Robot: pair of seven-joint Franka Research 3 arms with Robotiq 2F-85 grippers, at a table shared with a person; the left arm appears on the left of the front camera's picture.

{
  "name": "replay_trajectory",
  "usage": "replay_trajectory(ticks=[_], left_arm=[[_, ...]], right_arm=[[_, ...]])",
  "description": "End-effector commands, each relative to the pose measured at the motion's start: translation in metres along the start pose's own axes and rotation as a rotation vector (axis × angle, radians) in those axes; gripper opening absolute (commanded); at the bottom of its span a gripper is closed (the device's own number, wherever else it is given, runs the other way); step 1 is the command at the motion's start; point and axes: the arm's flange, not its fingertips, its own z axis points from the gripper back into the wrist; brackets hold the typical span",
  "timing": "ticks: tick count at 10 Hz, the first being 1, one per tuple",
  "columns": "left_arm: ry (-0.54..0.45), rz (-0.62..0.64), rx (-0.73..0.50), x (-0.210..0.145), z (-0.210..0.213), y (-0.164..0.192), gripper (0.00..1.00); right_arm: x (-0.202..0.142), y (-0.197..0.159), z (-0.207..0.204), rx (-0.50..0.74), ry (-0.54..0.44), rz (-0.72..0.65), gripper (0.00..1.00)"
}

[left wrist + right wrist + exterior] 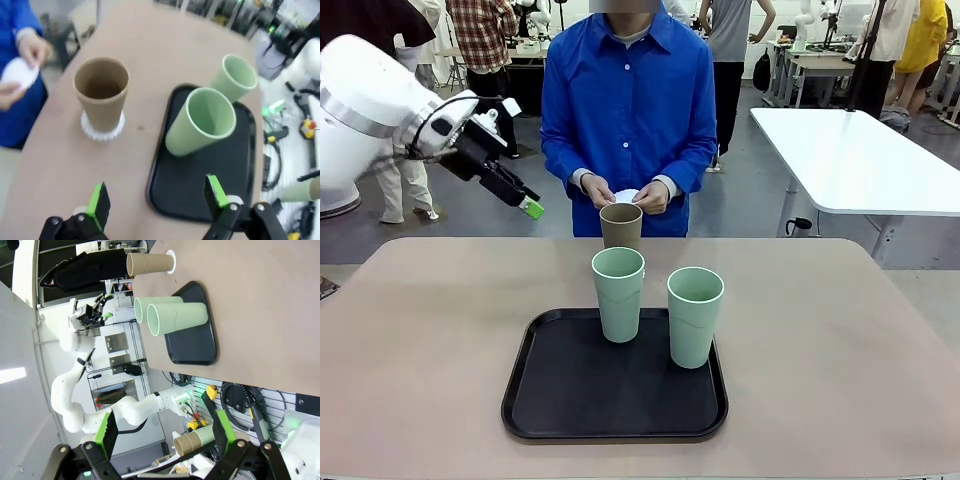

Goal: Place coasters on the table and set cups on them.
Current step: Pick up one Reusable plastic cup and place it on a coaster set by the human, then take one Reusable plastic cup from the Flat Tray and place it on a coaster set by the human.

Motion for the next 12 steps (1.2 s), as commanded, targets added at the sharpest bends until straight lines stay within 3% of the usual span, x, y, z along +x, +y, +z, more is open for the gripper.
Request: replay_trajectory(ticks=[1, 3, 6, 7, 12], left_arm=[[0.242, 0.069, 0.024, 0.02, 0.0, -0.015, 1.0], [0.354, 0.117, 0.086, 0.039, 0.007, -0.037, 1.0], [0.411, 0.168, 0.222, 0.049, 0.007, -0.064, 1.0], [0.372, 0.14, 0.125, 0.04, 0.005, -0.052, 1.0], [0.372, 0.14, 0.125, 0.04, 0.005, -0.052, 1.0]], right_arm=[[0.001, 0.001, 0.0, 0.023, 0.002, 0.005, 1.0], [0.001, 0.001, 0.0, 0.023, 0.002, 0.005, 1.0], [0.001, 0.001, 0.0, 0.023, 0.002, 0.005, 1.0], [0.001, 0.001, 0.0, 0.023, 0.002, 0.005, 1.0], [0.001, 0.001, 0.0, 0.023, 0.002, 0.005, 1.0]])
